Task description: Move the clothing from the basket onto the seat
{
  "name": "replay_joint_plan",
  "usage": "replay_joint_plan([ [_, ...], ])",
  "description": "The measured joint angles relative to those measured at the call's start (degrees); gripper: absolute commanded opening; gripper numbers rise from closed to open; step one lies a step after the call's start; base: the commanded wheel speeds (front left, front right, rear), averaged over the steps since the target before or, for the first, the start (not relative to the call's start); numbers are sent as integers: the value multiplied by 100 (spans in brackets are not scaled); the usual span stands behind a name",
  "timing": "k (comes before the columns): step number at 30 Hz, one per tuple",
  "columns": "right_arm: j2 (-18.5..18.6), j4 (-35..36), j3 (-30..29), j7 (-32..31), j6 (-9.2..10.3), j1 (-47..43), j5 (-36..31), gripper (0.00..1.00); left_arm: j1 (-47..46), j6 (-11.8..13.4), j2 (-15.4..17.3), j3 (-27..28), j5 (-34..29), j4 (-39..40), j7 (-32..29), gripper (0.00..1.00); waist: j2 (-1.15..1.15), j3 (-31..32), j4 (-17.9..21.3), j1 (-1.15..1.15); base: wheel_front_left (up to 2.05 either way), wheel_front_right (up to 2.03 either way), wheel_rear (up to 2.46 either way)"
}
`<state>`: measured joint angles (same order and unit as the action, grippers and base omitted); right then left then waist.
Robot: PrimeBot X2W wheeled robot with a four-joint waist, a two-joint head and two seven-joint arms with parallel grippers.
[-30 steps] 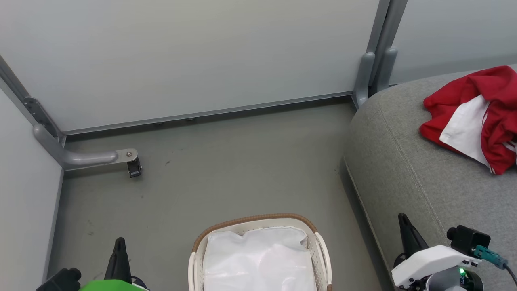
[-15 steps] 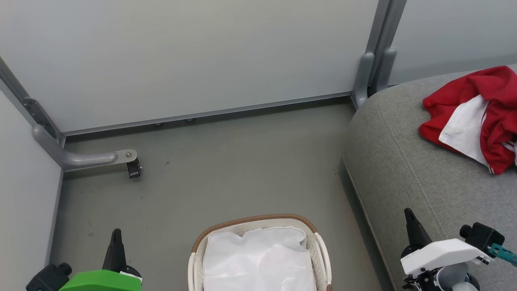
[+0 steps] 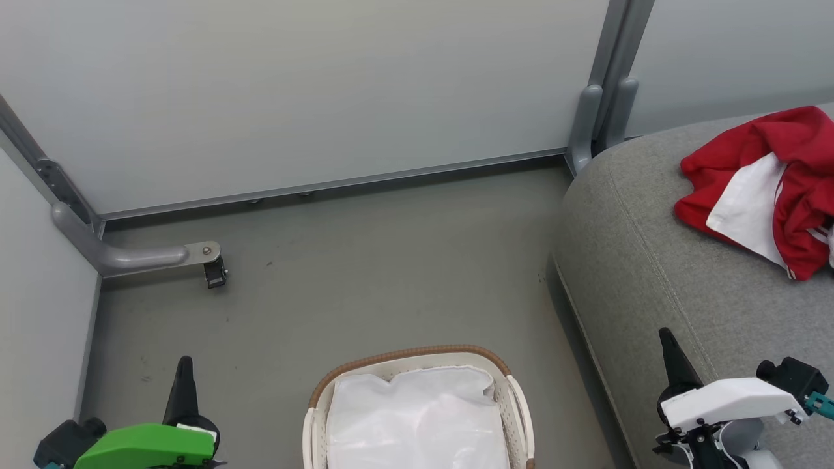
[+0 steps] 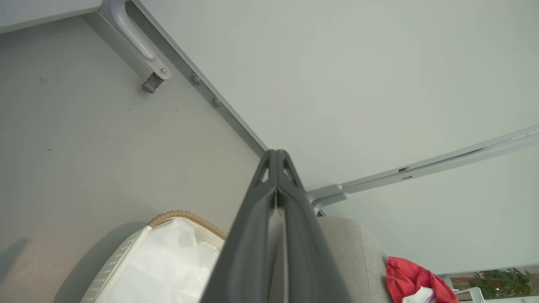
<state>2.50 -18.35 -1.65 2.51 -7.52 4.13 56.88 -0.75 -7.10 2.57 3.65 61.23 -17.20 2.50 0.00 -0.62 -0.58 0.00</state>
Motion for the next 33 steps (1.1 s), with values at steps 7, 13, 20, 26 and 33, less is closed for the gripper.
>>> replay_joint_plan([
  [7, 3, 54, -63, -116, 0, 14, 441, 0, -57, -1, 0, 29, 394, 30, -108, 0, 0, 4, 5, 0, 0, 0, 0],
  [13, 4, 107, -123, -227, 0, 39, 860, 0, -124, -1, 1, 64, 762, 63, -212, 0, 0, 9, 11, 0, 0, 0, 0],
  [20, 8, 149, -175, -325, 0, 60, 1256, 0, -180, -2, 1, 103, 1110, 103, -323, 0, 0, 13, 17, 0, 0, 0, 0],
  [26, 9, 192, -218, -405, 0, 69, 1574, 0, -227, -3, 2, 130, 1392, 136, -398, 0, 0, 17, 22, 0, 0, 0, 0],
  [33, 11, 234, -270, -503, 1, 113, 1928, 0, -262, -9, 4, 157, 1707, 167, -497, 0, 0, 21, 27, 0, 0, 0, 0],
])
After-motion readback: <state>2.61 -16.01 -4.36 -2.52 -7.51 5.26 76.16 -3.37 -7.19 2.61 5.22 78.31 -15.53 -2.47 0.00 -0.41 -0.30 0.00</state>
